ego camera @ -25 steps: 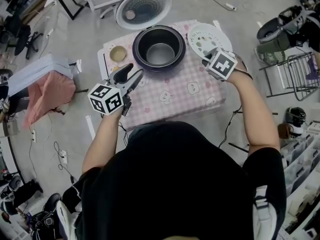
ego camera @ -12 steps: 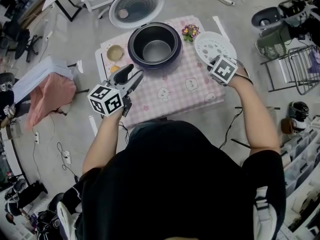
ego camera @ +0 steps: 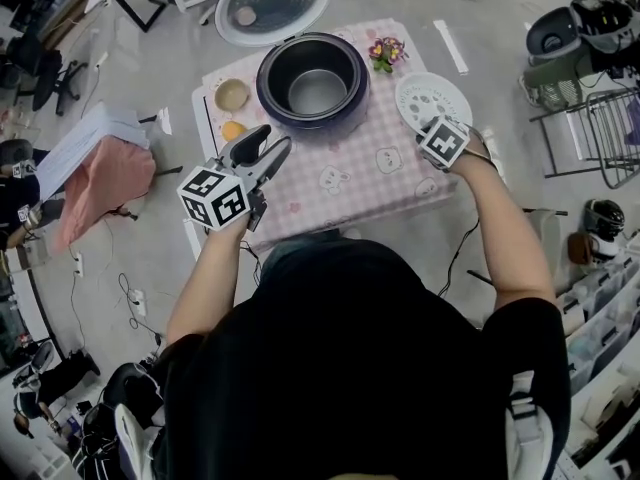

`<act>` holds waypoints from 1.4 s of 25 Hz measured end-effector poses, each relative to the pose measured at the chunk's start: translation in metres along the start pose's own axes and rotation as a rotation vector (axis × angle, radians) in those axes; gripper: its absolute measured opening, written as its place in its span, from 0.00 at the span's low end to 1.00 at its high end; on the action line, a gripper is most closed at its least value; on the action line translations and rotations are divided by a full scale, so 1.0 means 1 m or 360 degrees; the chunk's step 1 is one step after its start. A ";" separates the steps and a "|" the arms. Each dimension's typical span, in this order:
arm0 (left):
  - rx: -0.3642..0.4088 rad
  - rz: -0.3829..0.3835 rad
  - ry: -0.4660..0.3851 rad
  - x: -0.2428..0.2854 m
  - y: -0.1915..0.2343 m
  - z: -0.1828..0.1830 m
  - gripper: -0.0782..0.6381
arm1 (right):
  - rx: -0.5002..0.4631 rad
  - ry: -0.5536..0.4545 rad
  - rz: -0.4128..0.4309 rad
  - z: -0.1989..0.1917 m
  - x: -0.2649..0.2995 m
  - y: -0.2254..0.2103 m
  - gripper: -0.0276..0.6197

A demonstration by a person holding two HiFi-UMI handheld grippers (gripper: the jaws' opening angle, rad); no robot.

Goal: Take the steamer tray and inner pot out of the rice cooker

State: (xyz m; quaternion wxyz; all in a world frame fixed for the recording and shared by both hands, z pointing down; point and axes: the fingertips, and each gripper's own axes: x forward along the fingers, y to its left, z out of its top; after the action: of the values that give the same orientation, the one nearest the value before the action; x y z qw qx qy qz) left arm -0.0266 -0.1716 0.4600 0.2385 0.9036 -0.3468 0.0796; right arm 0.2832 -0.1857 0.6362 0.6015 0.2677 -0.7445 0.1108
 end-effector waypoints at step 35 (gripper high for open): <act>-0.0110 0.0108 0.0084 -0.010 0.054 -0.029 0.44 | 0.0075 0.0115 0.0132 -0.034 0.167 0.053 0.10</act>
State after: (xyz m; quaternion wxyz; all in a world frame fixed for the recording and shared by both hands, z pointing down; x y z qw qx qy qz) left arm -0.0693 -0.1862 0.5022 0.2757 0.8802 -0.3733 0.0995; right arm 0.2609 -0.1697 0.8124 0.6166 0.2464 -0.7299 0.1627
